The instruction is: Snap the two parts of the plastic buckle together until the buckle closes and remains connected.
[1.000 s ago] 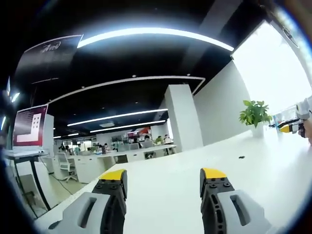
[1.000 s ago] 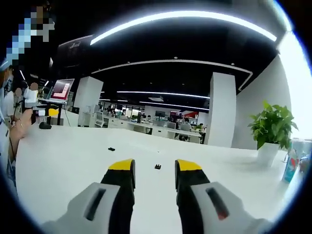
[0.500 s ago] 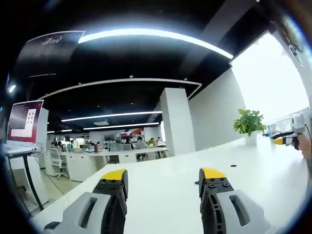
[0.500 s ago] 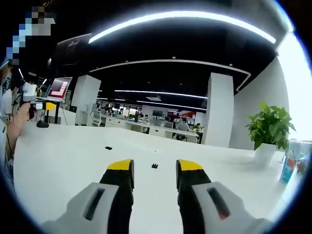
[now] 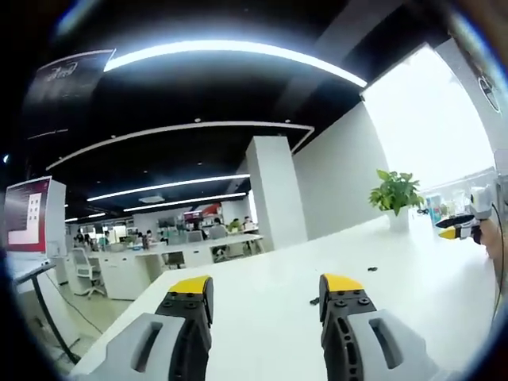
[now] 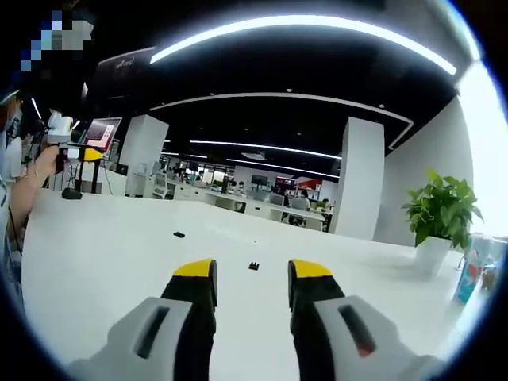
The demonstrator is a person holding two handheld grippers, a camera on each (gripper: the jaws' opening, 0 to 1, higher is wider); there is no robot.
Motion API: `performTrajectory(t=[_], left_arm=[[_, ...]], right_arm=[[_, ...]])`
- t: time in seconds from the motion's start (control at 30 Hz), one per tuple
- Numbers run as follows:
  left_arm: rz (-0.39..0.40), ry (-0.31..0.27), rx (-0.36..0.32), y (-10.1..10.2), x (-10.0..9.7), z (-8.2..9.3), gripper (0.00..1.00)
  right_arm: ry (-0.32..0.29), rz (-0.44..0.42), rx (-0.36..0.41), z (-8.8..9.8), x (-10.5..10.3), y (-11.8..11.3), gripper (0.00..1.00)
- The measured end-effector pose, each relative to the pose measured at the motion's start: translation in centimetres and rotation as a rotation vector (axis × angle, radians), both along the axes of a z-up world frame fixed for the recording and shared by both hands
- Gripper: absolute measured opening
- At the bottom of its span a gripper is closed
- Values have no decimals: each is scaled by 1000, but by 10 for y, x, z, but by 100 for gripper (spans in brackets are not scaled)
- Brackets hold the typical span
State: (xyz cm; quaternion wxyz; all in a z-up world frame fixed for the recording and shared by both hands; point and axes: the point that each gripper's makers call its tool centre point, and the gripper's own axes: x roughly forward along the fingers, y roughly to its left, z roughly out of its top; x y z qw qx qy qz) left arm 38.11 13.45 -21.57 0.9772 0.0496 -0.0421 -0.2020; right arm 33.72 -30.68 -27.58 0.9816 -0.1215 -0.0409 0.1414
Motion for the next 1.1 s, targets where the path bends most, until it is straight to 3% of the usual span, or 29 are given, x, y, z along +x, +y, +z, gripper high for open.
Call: performTrajectory(t=[0.53,1.1], left_arm=[[-28,57,59,-16,11,0,55],[-69,110,141,-30,38,8,57]], right_arm=[[-6,25,-22,1,-5,6,35],[29,14,-33,-6,1,3,34]])
